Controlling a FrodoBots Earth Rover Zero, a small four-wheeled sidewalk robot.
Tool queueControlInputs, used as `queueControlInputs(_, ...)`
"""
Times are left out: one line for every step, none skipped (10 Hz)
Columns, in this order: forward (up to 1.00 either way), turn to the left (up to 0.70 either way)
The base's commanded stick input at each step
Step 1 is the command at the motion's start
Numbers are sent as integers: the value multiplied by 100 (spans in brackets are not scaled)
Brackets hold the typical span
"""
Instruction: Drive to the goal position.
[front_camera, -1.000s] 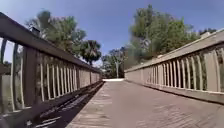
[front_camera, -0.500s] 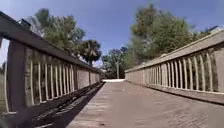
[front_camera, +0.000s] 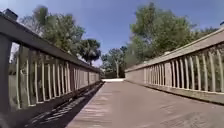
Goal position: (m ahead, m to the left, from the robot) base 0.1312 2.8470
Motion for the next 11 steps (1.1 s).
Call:
queueControlInputs(45,2)
queueControlInputs(45,2)
queueControlInputs(45,2)
queueControlInputs(45,2)
queueControlInputs(45,2)
queueControlInputs(45,2)
queueControlInputs(45,2)
queueControlInputs(45,2)
queueControlInputs(45,2)
queueControlInputs(45,2)
queueControlInputs(45,2)
